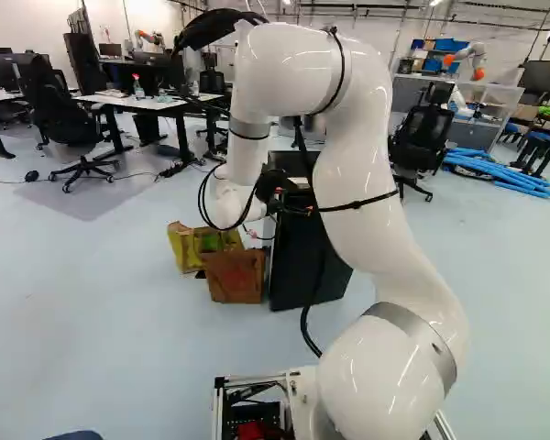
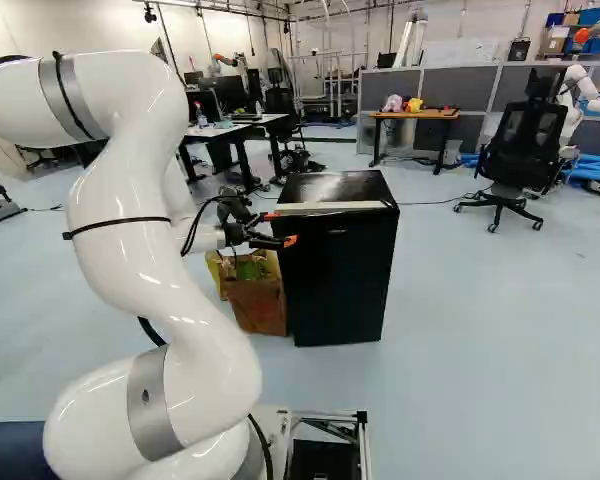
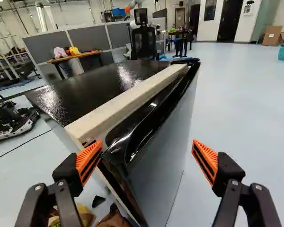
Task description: Grab a drink from the fridge
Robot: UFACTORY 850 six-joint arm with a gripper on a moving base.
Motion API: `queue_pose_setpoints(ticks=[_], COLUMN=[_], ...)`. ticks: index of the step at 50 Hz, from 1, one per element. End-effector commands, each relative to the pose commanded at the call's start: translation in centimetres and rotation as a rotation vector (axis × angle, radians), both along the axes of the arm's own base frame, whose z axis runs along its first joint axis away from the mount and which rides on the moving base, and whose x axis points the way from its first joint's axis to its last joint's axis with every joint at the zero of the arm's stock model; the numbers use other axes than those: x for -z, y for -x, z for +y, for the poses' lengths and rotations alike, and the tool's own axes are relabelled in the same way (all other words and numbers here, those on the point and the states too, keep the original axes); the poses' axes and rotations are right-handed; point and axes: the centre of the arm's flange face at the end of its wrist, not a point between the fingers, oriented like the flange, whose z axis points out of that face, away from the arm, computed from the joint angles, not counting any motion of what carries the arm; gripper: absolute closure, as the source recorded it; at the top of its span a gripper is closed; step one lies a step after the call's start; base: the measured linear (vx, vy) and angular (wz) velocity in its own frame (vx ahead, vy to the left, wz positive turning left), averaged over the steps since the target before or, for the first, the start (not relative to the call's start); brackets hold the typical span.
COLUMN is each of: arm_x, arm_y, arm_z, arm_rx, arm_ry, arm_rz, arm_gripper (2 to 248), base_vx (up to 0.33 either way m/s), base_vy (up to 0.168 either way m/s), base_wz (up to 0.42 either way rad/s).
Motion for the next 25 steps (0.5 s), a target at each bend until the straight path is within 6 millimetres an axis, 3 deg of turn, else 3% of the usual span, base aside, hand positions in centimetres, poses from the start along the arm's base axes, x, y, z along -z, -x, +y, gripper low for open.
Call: queue_pose_setpoints(ticks=[25], arm_x=[0.1], arm_y=[1.2], arm_z=[-0.3], arm_rx=[0.032], arm_ry=[-0.002], arm_rz=[0.014], arm_gripper=[3], base_vx=[0.000], base_vy=[0.000], base_wz=[0.000])
